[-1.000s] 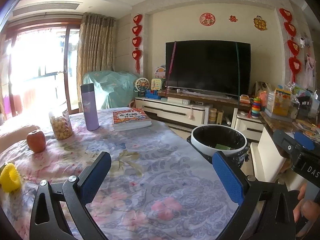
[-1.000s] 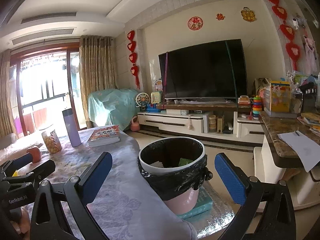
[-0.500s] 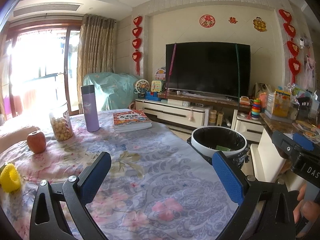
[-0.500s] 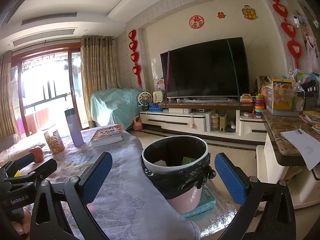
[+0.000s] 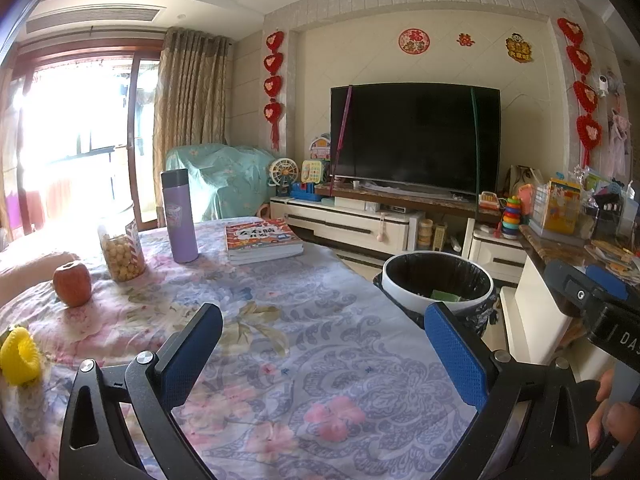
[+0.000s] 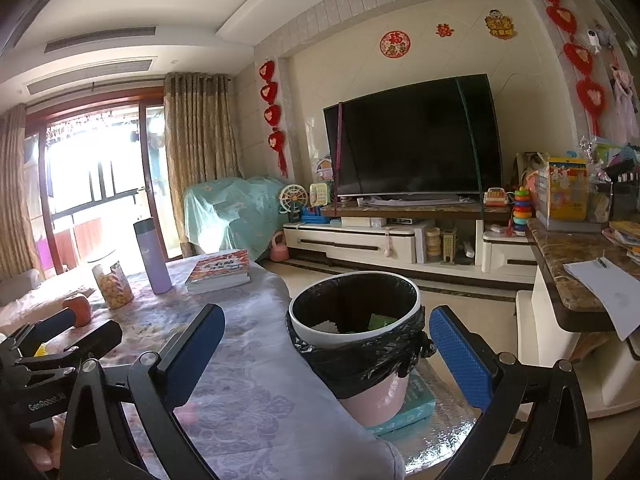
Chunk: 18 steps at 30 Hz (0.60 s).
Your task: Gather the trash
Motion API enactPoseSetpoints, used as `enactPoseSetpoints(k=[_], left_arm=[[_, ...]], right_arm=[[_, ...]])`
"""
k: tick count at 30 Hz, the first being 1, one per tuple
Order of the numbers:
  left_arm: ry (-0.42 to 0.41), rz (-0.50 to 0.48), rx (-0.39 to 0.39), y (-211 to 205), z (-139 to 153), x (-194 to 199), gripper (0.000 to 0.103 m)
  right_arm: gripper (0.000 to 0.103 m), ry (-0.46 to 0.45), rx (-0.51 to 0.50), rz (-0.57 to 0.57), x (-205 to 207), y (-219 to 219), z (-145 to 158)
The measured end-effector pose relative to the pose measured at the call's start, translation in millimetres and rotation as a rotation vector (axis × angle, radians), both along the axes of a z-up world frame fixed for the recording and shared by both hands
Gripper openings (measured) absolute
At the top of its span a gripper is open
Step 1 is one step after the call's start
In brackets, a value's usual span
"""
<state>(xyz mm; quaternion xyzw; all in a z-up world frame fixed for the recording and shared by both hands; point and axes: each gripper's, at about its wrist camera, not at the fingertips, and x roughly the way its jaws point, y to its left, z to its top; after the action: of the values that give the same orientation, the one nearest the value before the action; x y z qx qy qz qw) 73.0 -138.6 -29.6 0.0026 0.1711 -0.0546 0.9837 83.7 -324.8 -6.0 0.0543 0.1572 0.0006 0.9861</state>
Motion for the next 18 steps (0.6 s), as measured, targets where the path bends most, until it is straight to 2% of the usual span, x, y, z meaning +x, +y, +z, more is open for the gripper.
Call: enactPoseSetpoints(k=[18], left_arm=[[-0.001,0.001,0.004,0.2,-0.2,0.2,0.102]], right_arm=[[0.103,-0.008,0.006,0.019,-0.3,10.8,4.4]])
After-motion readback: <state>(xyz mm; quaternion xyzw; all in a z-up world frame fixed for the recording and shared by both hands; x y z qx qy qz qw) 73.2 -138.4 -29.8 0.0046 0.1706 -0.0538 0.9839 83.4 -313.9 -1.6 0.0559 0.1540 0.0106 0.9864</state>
